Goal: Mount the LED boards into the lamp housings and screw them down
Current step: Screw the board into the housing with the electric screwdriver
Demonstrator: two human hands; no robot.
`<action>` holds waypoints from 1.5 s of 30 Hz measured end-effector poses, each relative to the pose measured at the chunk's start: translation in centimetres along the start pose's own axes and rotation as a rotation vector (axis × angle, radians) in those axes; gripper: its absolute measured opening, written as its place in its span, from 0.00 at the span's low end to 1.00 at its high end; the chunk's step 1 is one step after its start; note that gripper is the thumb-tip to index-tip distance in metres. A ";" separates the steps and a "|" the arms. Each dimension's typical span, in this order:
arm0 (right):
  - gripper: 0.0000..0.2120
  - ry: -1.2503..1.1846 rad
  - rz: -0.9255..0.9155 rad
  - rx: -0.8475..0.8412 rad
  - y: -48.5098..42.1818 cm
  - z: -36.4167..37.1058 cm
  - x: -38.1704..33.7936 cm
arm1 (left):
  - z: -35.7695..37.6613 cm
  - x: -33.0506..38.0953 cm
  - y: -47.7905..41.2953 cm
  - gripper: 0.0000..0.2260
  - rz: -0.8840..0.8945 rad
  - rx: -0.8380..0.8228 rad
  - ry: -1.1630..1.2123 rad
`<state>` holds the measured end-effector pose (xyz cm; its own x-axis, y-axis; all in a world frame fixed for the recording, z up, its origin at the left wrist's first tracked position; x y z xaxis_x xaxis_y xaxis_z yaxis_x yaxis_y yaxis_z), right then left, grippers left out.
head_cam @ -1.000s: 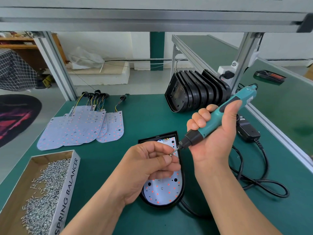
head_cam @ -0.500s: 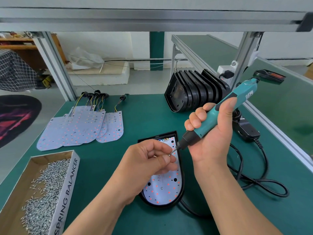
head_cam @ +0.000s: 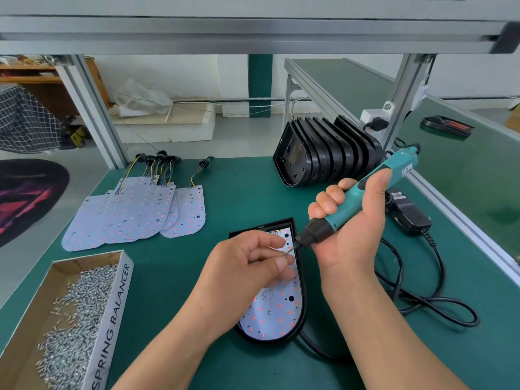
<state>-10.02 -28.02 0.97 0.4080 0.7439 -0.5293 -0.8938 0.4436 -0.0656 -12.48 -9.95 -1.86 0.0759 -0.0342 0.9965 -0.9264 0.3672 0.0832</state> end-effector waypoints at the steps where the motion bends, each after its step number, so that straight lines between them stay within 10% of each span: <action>1: 0.25 -0.014 0.004 0.013 -0.1 -0.1 0.0 | 0.0 0.0 0.0 0.11 -0.001 -0.006 0.000; 7: 0.26 -0.048 0.012 0.033 -0.3 -0.4 -0.1 | -1.9 0.5 -0.4 0.08 0.062 0.142 -0.099; 11: 0.26 -0.024 -0.025 0.024 -0.5 -0.5 -0.4 | -4.9 0.5 -0.7 0.12 0.027 0.496 -0.675; 17: 0.25 0.001 -0.061 0.026 -0.6 -0.7 -0.8 | -4.5 0.0 -0.5 0.28 -0.166 0.387 -0.891; 29: 0.24 0.079 -0.152 0.011 -1.6 -1.4 -1.9 | -3.3 -1.6 -1.3 0.10 -0.198 0.253 -0.507; 45: 0.24 0.275 -0.158 -0.076 -1.4 -1.1 -1.5 | -2.4 -0.8 -0.9 0.19 -0.224 0.220 -0.351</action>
<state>-9.58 -30.33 0.97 0.4865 0.5013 -0.7156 -0.8390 0.4965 -0.2226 -10.81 -8.05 -2.71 0.1890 -0.4166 0.8892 -0.9604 0.1106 0.2559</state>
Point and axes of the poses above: each hand's wrist, its own y-axis away from the middle knuckle, its own z-axis out of the palm, x = y × z, the point moved 3 cm from there along -y, towards the middle knuckle
